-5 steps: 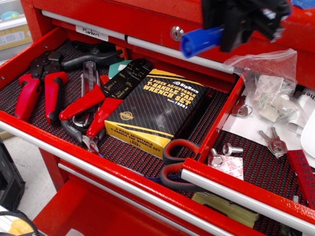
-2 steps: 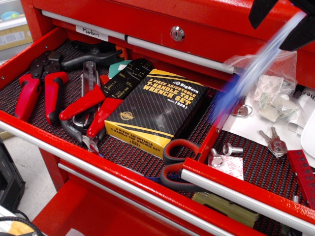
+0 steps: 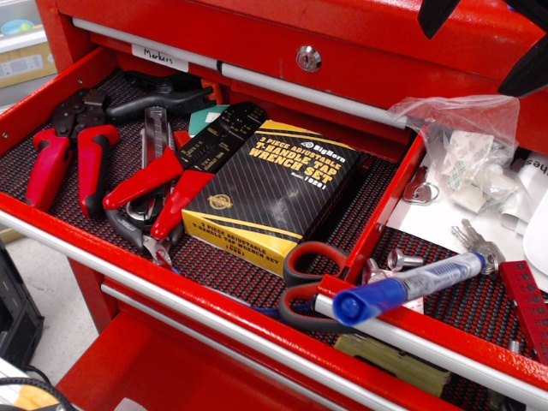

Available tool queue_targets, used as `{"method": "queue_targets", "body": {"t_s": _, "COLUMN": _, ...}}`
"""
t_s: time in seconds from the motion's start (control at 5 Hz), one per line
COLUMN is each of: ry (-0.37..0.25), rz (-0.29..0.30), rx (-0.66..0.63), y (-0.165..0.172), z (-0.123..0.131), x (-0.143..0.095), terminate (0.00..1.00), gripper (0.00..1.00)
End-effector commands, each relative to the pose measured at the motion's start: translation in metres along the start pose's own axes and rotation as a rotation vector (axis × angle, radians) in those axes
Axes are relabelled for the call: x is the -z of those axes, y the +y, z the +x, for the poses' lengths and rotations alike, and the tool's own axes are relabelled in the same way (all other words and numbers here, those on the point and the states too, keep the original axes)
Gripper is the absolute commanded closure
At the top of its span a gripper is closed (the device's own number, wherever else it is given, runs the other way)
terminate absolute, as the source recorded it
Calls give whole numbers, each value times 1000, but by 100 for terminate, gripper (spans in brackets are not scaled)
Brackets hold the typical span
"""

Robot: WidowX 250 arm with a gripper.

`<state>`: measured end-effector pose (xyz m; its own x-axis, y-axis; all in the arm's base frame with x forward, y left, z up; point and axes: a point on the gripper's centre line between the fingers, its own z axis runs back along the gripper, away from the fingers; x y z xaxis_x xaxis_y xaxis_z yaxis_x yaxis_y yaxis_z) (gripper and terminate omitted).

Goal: Pick up blue pen and put into drawer

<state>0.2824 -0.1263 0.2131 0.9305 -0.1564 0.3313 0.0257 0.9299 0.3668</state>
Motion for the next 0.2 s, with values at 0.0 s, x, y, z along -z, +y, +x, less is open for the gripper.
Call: {"method": "queue_targets", "body": {"t_s": 0.0, "ry": -44, "rz": -20, "rx": -37, "y": 5, "z": 9, "x": -14, "terminate": 100, "gripper": 0}}
